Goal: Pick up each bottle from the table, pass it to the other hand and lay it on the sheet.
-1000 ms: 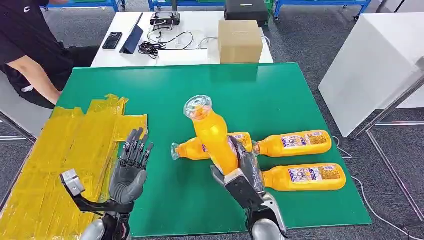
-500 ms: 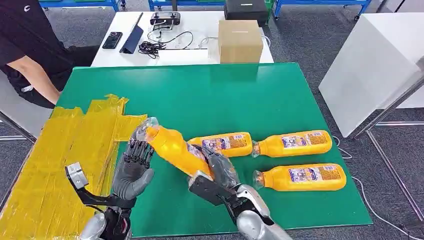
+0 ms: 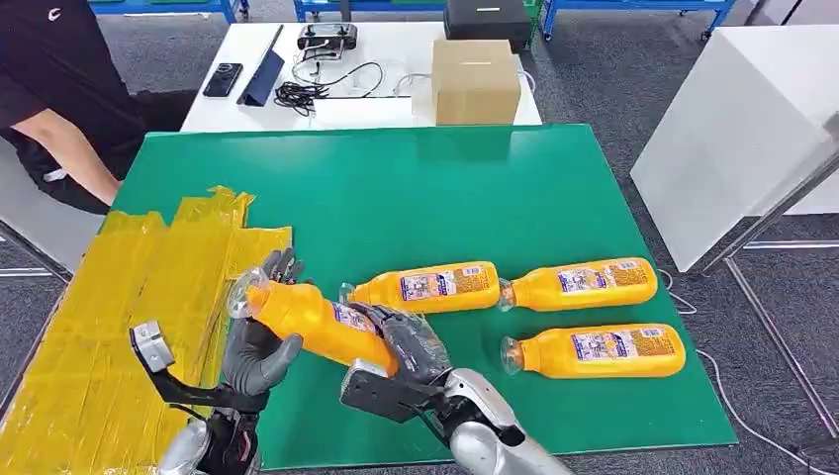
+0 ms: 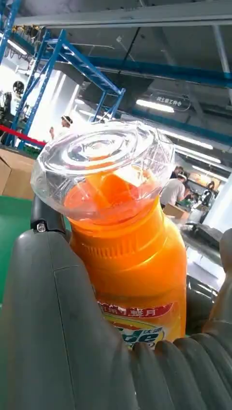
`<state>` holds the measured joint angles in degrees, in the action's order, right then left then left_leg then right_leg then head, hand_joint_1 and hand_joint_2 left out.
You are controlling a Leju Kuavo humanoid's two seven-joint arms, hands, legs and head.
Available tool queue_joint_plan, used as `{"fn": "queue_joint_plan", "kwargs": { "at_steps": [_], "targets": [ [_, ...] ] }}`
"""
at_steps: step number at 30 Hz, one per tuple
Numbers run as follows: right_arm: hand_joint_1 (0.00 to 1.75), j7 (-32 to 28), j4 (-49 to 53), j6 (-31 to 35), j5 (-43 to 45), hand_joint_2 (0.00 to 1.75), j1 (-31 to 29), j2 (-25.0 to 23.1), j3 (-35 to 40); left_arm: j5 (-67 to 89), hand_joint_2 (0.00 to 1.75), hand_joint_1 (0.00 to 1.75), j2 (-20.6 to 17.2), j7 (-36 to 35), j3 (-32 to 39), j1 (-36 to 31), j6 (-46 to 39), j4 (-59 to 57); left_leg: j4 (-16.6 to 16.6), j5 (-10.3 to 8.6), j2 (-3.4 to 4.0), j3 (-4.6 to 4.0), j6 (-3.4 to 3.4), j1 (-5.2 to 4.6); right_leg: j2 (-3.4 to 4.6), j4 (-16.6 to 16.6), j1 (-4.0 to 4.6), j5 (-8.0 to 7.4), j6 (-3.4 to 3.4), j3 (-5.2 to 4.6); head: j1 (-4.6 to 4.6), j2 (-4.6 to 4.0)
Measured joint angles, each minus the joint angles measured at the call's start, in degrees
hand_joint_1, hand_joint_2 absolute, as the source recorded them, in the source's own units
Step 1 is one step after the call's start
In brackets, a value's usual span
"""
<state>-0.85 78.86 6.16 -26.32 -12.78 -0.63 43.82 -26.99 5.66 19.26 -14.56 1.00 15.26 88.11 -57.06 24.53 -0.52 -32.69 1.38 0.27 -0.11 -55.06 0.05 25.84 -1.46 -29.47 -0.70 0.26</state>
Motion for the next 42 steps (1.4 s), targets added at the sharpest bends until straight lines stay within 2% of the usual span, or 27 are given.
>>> {"fn": "queue_joint_plan", "kwargs": {
  "at_steps": [10,17,18,42],
  "targets": [
    [1.75,0.00,-0.22,-0.15,-0.22,1.75,-0.16,0.00,0.37,-0.26,1.75,0.00,-0.02,0.00,0.24,-0.01,0.07,-0.13,0.00,0.00,0.00,0.00,0.00,0.01,0.00,0.00,0.00,0.00,0.00,0.00,0.00,0.00],
    [1.75,1.46,-0.50,-3.56,-2.10,1.75,-2.34,0.02,3.93,-2.71,1.75,0.00,-0.04,-0.04,1.40,-0.05,1.22,-1.11,0.00,0.00,0.01,0.00,0.00,0.01,0.00,0.00,0.00,0.00,0.00,-0.01,0.00,0.00],
    [1.75,1.75,-0.52,-3.65,-2.10,1.75,-2.55,0.02,4.40,-2.97,1.75,1.75,-0.04,-0.04,1.62,-0.04,1.25,-1.27,0.00,0.00,0.01,0.01,0.00,0.01,0.00,0.00,0.00,0.00,0.00,-0.01,-0.02,0.00],
    [1.75,3.78,-2.30,-5.49,-1.77,1.75,-6.36,1.03,7.61,-6.53,1.75,1.75,0.66,0.04,4.68,-0.02,1.99,-2.12,0.00,0.00,0.01,0.00,0.00,0.01,0.00,0.00,0.00,0.00,0.00,-0.02,-0.02,0.00]
  ]
}}
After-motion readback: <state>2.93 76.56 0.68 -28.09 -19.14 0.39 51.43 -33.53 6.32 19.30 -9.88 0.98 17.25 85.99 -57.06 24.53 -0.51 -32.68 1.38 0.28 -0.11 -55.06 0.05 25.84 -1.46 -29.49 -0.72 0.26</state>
